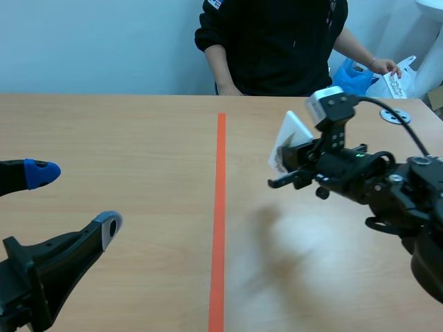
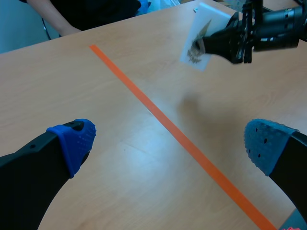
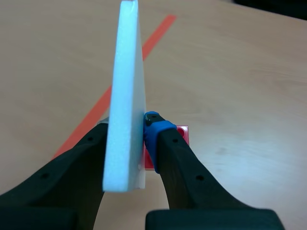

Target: Sort the leaf by its shape. The table is split by an orange tape line. A compound leaf with several leaflets goes to the left side, a simple leaf with one blade goes to the right side. Return to the home posture when a red brick is placed on the table.

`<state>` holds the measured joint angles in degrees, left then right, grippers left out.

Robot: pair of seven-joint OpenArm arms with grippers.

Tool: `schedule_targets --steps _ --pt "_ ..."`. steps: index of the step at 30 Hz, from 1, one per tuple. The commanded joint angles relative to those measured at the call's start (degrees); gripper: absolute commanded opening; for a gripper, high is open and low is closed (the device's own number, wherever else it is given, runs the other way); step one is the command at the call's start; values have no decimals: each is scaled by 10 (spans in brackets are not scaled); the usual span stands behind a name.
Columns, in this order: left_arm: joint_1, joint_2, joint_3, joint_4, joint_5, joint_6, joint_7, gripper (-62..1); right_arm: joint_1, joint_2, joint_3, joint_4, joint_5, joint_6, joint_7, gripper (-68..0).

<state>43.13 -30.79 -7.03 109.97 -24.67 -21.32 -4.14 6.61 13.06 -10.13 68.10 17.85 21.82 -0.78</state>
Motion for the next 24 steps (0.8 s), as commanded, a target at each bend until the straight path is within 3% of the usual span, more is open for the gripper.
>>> schedule_targets --steps 1,4,6,12,17,24 --pt "-2 3 0 4 -4 -3 -8 14 7 9 23 13 8 -10 4 -632" --pt "-2 3 0 4 -4 -3 -8 14 7 17 68 13 9 -31 5 -632" --pt "-2 3 0 4 -4 -3 -8 14 7 24 87 13 9 -63 5 -632" --pt "-2 3 0 4 -4 -3 -8 14 17 54 98 0 8 -131 13 -631" --pt "-2 3 0 4 -4 -3 -8 14 50 61 98 -53 8 -135 22 -632" --pt "-4 3 0 4 -4 -3 -8 14 125 58 97 -195 8 -132 57 -632"
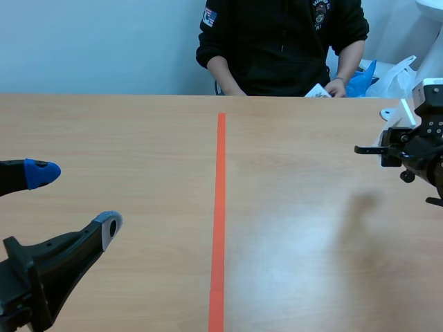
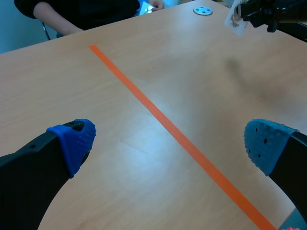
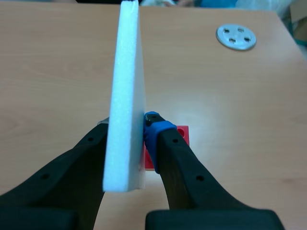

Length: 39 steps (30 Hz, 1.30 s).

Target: Sort the leaf by its shape. The table is split by an orange tape line. A compound leaf with several leaflets goes to the left side, a simple leaf with one blade goes to the right side. Return to the home posture when a red brick is placed on the table.

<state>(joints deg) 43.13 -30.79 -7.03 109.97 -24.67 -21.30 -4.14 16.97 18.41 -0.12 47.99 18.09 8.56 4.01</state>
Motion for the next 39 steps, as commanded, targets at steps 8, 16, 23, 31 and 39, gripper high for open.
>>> schedule_targets --steps 8,16,23,31,39 --pt "-11 3 0 4 -4 -3 -8 14 87 0 -32 -129 -1 2 5 -631" --pt "-11 3 0 4 -4 -3 -8 14 89 1 -46 -136 -28 2 -40 -583" --pt "-11 3 0 4 -4 -3 -8 14 88 6 -48 -135 -29 2 -41 -433" --pt "-11 3 0 4 -4 -3 -8 14 87 23 -48 -89 5 5 -50 -172" --pt "-11 3 0 4 -4 -3 -7 14 43 47 -26 57 67 57 -120 -94"
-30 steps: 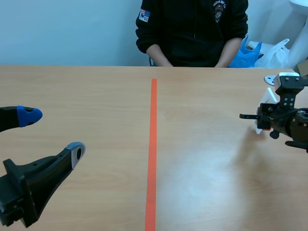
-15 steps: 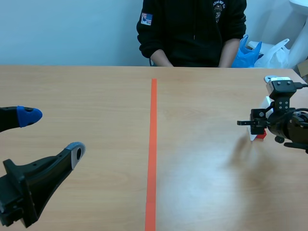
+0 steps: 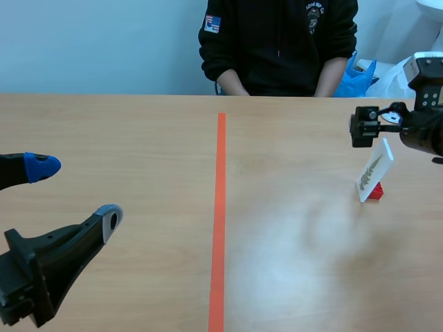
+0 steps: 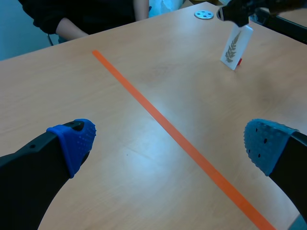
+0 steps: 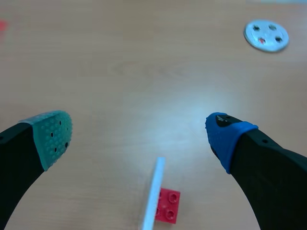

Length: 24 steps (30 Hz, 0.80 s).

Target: Sort the leaf by its shape. The table is split by an orange tape line. A compound leaf with several leaflets goes to the left side, a simple leaf with one blade goes to the right side. Return to the home posture when a red brick is placed on the table.

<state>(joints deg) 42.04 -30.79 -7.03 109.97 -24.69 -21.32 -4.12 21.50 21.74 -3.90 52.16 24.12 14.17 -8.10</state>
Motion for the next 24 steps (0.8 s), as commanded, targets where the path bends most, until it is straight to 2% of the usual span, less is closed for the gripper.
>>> schedule_targets --steps 1,4,9,17,24 --pt "0 3 0 4 -4 -3 -7 14 -16 16 19 36 19 12 -5 -90" --pt "0 3 0 4 -4 -3 -8 14 -57 27 38 99 54 53 -26 -50" --pt "0 3 0 4 -4 -3 -3 14 -146 47 76 208 110 93 -52 2" --pt "0 3 0 4 -4 -3 -3 14 -334 55 169 405 167 123 -64 4" --pt "0 3 0 4 -4 -3 -4 14 -501 52 192 546 205 149 -61 4"
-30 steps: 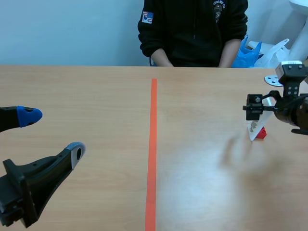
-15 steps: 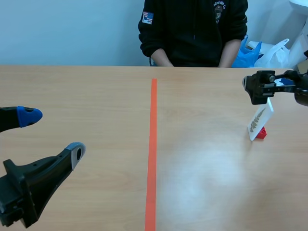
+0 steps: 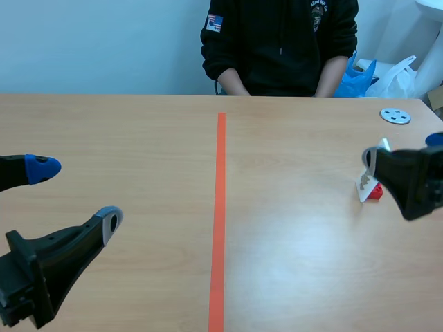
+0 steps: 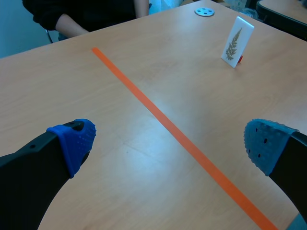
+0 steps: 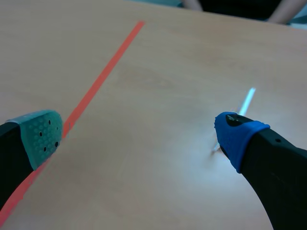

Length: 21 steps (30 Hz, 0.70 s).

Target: Sort the leaf by its shape. The table is split by an orange tape line. A compound leaf with several leaflets goes to the left side, a simple leaf with one blade goes to the right side. Return to the home posture when a red brick is placed on the table.

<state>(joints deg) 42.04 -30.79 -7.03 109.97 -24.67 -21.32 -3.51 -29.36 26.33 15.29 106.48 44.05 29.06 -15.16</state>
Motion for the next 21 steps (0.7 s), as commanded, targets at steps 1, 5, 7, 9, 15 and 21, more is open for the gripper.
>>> schedule_targets --steps 1,5,7,9,15,21 --pt "0 3 0 4 -4 -3 -10 14 -8 3 1 21 6 0 11 4" --pt "0 3 0 4 -4 -3 -10 14 -50 -21 1 78 5 2 12 4" --pt "0 3 0 4 -4 -3 -10 14 -52 -29 1 92 0 4 12 4" --pt "0 3 0 4 -4 -3 -10 14 -52 -31 1 94 -3 4 25 4" --pt "0 3 0 4 -4 -3 -10 14 -52 -31 -2 94 2 4 28 4" --pt "0 3 0 4 -4 -3 -10 14 -52 -30 -19 94 28 4 28 4"
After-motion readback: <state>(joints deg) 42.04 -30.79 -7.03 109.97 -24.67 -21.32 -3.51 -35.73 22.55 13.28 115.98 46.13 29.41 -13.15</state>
